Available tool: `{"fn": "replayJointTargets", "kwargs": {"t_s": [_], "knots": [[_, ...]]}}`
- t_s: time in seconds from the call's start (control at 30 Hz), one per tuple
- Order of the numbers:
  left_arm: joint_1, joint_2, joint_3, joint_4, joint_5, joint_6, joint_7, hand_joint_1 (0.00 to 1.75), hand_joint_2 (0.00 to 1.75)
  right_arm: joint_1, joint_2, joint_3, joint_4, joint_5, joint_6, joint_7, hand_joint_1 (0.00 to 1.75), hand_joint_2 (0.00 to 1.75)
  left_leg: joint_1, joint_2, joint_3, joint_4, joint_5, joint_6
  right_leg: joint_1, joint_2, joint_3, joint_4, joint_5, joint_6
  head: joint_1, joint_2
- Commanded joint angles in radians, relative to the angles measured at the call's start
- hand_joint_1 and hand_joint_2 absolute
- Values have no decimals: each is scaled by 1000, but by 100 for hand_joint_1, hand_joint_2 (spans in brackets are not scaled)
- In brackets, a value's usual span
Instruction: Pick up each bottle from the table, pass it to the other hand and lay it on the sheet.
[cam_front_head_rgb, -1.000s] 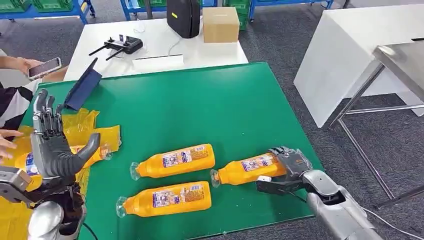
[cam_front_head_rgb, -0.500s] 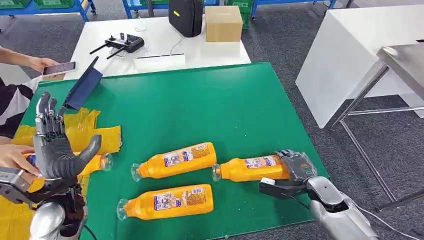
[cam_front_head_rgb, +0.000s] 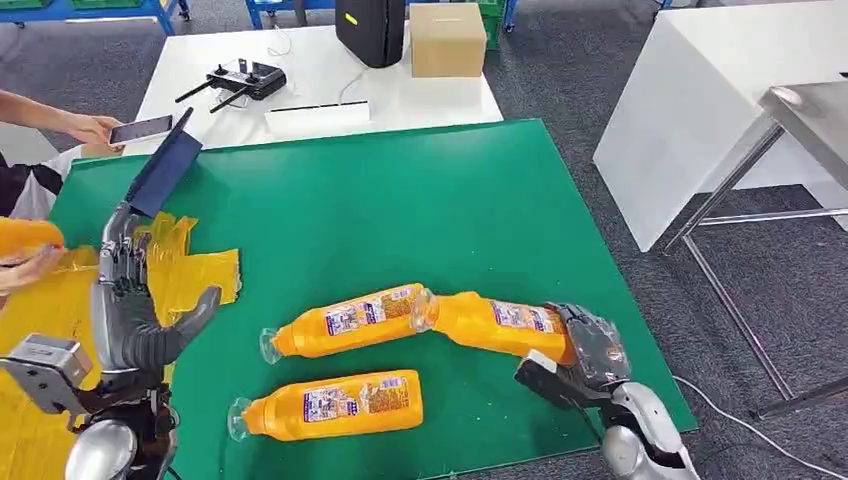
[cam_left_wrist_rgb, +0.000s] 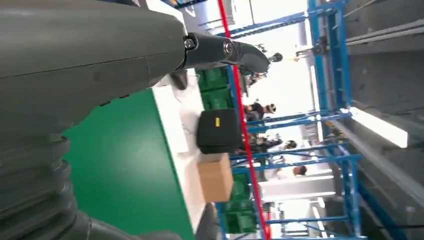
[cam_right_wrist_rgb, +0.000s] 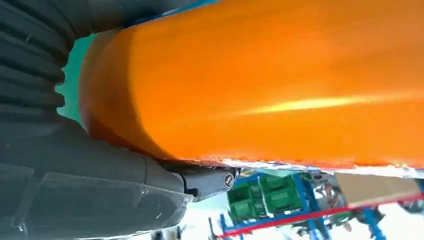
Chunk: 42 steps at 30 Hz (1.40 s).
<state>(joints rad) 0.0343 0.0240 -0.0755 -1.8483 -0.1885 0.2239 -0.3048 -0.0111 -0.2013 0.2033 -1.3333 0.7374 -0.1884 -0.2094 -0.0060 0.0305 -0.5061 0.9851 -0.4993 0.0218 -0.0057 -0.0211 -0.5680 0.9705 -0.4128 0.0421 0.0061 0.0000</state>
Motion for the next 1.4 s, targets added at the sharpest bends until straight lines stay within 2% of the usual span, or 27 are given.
{"fn": "replayJointTargets", "kwargs": {"t_s": [0.03, 0.13, 1.03, 1.13, 1.23, 1.3, 1.4], "knots": [[-43, 5, -40, 67, -79, -28, 43, 0, 175, -37, 186, -111, -8, -101, 2, -30, 175, 175, 1, -2, 0, 0, 0, -1, 0, 1, 0, 0, 0, -1, 0, 0], [-66, -4, -66, 91, -101, -41, 63, 0, 175, -60, 226, -100, 1, -123, -7, -33, 175, 175, 1, -1, -1, 0, 0, -2, 1, 3, 0, 0, 1, -1, 0, 0], [-65, -1, -64, 90, -100, -40, 62, 0, 175, -56, 221, -102, 1, -125, -9, -33, 175, 175, 0, -2, -3, 0, 0, -1, 0, 0, -3, 0, 0, 0, 0, 0], [-80, 0, -85, 106, -118, -53, 74, 0, 175, -69, 252, -99, 6, -171, -3, -55, 175, 175, 1, -3, -3, 0, 0, -2, 0, 1, -3, 0, 0, -1, 0, 0], [-120, -6, -128, 143, -134, -66, 85, 0, 175, -105, 299, -44, 33, -227, 28, -85, 175, 175, 1, -2, -4, 1, 0, -2, 1, 1, -4, 0, 0, -1, 0, 0], [-161, -10, -152, 176, -122, -68, 87, 0, 175, -133, 314, 57, 64, -261, 83, -124, 175, 175, 0, -1, -4, 0, 1, -2, 0, 2, -4, 0, 1, -1, 1, 0], [-204, -15, -169, 206, -103, -75, 93, 0, 175, -178, 342, 168, 119, -248, 88, -120, 175, 175, 2, -1, -4, 1, 1, -3, 1, 3, -4, 0, 1, -2, 0, 0]]}}
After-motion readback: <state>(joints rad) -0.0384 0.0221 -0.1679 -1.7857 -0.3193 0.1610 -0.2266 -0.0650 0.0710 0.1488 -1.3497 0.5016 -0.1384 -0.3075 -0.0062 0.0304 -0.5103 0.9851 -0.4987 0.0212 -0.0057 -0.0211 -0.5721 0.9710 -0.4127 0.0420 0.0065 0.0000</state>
